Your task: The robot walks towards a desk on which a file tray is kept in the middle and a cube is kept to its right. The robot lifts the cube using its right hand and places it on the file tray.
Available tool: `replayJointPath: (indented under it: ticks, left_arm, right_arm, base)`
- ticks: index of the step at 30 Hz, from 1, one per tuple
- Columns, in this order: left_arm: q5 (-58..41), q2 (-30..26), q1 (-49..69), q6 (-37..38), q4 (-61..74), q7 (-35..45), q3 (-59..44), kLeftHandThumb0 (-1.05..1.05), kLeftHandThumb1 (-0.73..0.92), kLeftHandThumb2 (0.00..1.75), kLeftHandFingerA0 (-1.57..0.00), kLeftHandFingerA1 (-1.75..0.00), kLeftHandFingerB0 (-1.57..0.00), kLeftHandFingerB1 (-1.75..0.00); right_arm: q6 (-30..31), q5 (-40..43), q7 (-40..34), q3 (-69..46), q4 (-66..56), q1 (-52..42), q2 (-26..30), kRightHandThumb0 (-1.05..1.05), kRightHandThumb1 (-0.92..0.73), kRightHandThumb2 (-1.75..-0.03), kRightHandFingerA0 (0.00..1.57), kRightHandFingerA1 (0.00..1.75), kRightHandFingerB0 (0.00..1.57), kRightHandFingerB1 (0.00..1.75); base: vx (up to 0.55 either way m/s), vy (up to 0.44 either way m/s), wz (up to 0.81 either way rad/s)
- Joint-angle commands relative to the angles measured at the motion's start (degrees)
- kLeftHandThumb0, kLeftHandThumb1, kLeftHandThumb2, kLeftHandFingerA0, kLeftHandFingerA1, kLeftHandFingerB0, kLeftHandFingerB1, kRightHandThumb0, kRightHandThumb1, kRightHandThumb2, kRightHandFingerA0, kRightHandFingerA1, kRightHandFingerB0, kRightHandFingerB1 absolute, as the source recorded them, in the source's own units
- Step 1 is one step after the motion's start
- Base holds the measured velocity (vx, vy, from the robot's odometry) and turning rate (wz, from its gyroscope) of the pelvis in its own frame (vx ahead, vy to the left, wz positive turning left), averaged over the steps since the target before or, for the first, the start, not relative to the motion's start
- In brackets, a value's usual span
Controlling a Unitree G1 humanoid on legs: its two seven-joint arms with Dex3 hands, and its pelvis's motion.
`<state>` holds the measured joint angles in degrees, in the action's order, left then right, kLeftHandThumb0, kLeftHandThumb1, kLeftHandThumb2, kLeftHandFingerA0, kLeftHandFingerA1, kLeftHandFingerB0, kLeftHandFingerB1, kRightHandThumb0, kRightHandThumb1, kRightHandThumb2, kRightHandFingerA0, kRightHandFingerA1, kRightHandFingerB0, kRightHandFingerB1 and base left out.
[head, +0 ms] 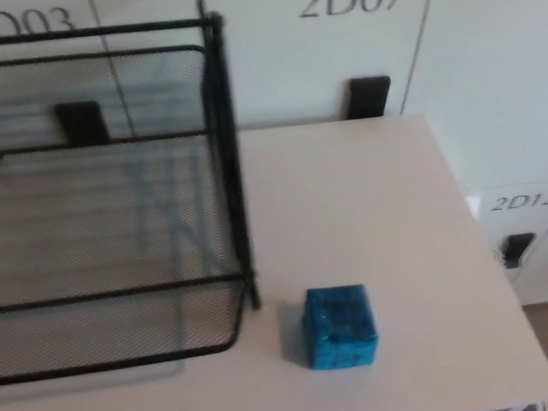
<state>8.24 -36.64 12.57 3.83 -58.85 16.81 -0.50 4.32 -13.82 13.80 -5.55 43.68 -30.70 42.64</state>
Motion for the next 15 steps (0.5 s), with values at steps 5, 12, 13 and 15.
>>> replayJointPath:
  ticks: [5,12,13,15]
  left_arm:
    - [0.5,-1.0,-0.7,0.6,-0.4,-0.3,0.2,-0.63,0.73,0.64,-0.21,-0.37,-0.08,-0.18]
    - [0.7,-0.7,-0.5,-0.9,1.4,-0.9,-0.1,-0.64,0.75,0.62,-0.26,-0.36,-0.07,-0.24]
    - [0.4,-0.6,-0.9,-0.7,1.0,-0.6,-0.3,-0.62,0.73,0.64,-0.22,-0.36,-0.08,-0.18]
    - [0.7,-0.7,-0.4,-0.6,2.3,-0.8,-0.1,-0.63,0.77,0.62,-0.24,-0.35,-0.06,-0.24]
  right_arm:
    - [0.8,-0.5,-1.1,1.0,-4.1,0.0,0.0,-0.52,-0.5,-0.73,0.3,0.44,0.11,0.35]
    - [3.8,-1.4,0.3,0.5,-15.9,-6.1,2.1,-0.59,-0.53,-0.8,0.34,0.46,0.12,0.38]
    - [4.0,-1.7,0.5,0.5,-16.9,-6.4,2.5,-0.59,-0.54,-0.79,0.3,0.44,0.12,0.37]
    - [2.7,-1.8,-0.1,1.5,-11.7,-2.8,2.2,-0.58,-0.53,-0.78,0.3,0.44,0.11,0.36]
  base:
    - [-0.08,0.125,0.03]
    - [-0.1,-0.036,0.06]
    - [-0.06,-0.306,-0.07]
    - [-0.07,-0.217,-0.02]
